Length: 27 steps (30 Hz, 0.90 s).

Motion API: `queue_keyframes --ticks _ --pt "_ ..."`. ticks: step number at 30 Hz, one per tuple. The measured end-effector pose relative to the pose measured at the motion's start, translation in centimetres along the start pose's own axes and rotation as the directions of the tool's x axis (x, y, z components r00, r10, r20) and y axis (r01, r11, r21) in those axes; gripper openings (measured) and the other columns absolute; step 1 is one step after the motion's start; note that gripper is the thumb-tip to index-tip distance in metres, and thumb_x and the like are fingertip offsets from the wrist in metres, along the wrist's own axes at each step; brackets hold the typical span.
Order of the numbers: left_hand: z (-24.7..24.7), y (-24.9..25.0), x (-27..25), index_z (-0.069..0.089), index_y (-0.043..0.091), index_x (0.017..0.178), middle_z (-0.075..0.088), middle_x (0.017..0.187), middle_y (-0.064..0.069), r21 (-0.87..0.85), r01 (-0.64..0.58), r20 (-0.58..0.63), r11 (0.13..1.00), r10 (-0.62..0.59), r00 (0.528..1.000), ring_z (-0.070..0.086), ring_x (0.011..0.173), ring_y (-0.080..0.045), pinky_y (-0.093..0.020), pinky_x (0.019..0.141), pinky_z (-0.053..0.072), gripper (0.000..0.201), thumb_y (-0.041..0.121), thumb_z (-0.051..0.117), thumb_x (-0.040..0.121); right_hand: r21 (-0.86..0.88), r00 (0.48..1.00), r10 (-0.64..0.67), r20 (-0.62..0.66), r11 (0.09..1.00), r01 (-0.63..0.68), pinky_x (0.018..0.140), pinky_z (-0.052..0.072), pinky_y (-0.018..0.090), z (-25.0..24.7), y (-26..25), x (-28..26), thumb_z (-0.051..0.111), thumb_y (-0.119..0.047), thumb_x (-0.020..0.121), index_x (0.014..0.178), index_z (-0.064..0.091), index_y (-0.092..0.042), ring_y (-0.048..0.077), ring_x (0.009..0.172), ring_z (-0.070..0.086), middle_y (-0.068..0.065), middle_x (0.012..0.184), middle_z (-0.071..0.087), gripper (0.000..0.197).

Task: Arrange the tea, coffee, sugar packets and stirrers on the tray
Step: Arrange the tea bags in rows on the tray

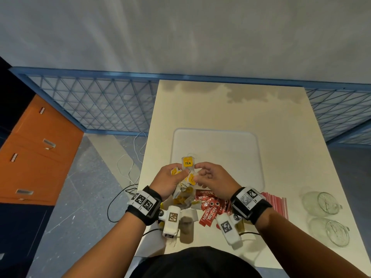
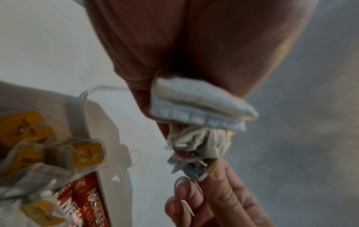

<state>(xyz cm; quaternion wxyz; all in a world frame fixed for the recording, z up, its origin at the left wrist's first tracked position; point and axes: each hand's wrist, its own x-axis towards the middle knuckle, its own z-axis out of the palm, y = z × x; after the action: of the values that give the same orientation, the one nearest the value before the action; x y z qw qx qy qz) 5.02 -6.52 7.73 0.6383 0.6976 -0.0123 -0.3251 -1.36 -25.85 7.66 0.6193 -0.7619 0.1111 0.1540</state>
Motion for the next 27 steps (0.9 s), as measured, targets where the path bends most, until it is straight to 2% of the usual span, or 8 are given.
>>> queue_keyframes --ticks 3,7,10,12,16,18,23,27 --pt "-0.2 -0.6 0.4 0.073 0.012 0.090 0.075 0.086 0.000 0.026 0.005 -0.012 1.000 -0.004 1.000 0.067 0.077 -0.010 -0.025 0.077 0.053 0.009 0.019 0.069 0.095 -0.096 0.999 0.010 0.054 0.995 -0.004 0.084 0.060 0.035 0.4 0.9 0.4 0.071 -0.040 0.090 0.114 0.074 -0.022 0.020 0.089 0.073 0.000 0.096 0.077 0.029" --pt "-0.5 -1.7 0.8 0.072 0.004 0.092 0.074 0.085 0.000 0.060 0.015 -0.021 0.998 -0.014 1.000 0.066 0.077 -0.009 -0.020 0.076 0.051 0.018 0.021 0.067 0.095 -0.144 1.000 0.026 -0.004 0.989 -0.026 0.069 0.051 0.022 0.6 1.7 1.4 0.076 -0.031 0.090 0.097 0.077 -0.019 0.000 0.069 0.062 -0.007 0.080 0.071 0.014" --pt "-0.6 -2.3 1.3 0.069 0.007 0.083 0.071 0.076 0.010 0.053 0.043 -0.073 0.998 -0.039 0.997 0.063 0.070 0.001 -0.010 0.068 0.045 0.015 0.017 0.068 0.094 -0.163 0.999 0.052 -0.005 0.985 -0.052 0.068 0.055 0.025 0.6 2.3 2.2 0.078 -0.033 0.088 0.089 0.074 -0.018 0.002 0.068 0.062 0.003 0.081 0.072 0.015" --pt "-0.8 -2.6 1.9 0.066 0.012 0.079 0.068 0.071 0.014 0.028 0.056 -0.122 0.998 -0.052 0.991 0.061 0.067 0.005 -0.006 0.065 0.043 0.016 0.014 0.069 0.094 -0.172 0.997 0.071 -0.007 0.983 -0.071 0.071 0.057 0.029 0.4 2.5 2.7 0.077 -0.034 0.088 0.087 0.072 -0.020 0.005 0.069 0.065 0.004 0.081 0.072 0.015" --pt "-2.1 -2.9 3.5 0.063 0.015 0.075 0.067 0.069 0.016 0.017 0.065 -0.201 0.998 -0.061 0.978 0.060 0.067 0.007 -0.004 0.065 0.042 0.019 0.015 0.069 0.094 -0.165 0.993 0.101 -0.059 0.980 -0.109 0.067 0.051 0.025 -0.4 3.1 4.1 0.072 -0.036 0.089 0.081 0.071 -0.024 0.001 0.063 0.060 -0.012 0.068 0.067 0.014" --pt "-2.9 -2.8 4.4 0.067 0.016 0.078 0.070 0.071 0.016 0.038 0.071 -0.222 0.997 -0.060 0.973 0.062 0.068 0.007 -0.005 0.065 0.043 0.017 0.015 0.069 0.094 -0.208 0.987 0.130 -0.097 0.967 -0.148 0.065 0.048 0.027 -0.9 3.8 5.4 0.070 -0.038 0.087 0.077 0.070 -0.026 0.001 0.060 0.056 -0.015 0.064 0.064 0.016" --pt "-4.8 -2.8 6.6 0.071 0.015 0.085 0.075 0.084 0.010 0.030 0.082 -0.266 0.996 -0.071 0.961 0.067 0.076 -0.002 -0.012 0.070 0.047 0.009 0.019 0.070 0.094 -0.281 0.968 0.198 -0.155 0.930 -0.235 0.070 0.053 0.038 -1.8 4.4 9.6 0.065 -0.039 0.087 0.072 0.067 -0.025 0.011 0.064 0.058 -0.011 0.061 0.060 0.021" --pt "-5.3 -2.0 8.2 0.068 0.014 0.082 0.072 0.071 0.018 0.036 0.081 -0.296 0.996 -0.067 0.953 0.063 0.066 0.004 -0.008 0.062 0.045 0.013 0.016 0.068 0.095 -0.305 0.968 0.226 -0.113 0.919 -0.250 0.068 0.057 0.045 -2.1 3.0 13.7 0.058 -0.039 0.081 0.060 0.062 -0.021 0.024 0.062 0.066 -0.003 0.058 0.066 0.028"
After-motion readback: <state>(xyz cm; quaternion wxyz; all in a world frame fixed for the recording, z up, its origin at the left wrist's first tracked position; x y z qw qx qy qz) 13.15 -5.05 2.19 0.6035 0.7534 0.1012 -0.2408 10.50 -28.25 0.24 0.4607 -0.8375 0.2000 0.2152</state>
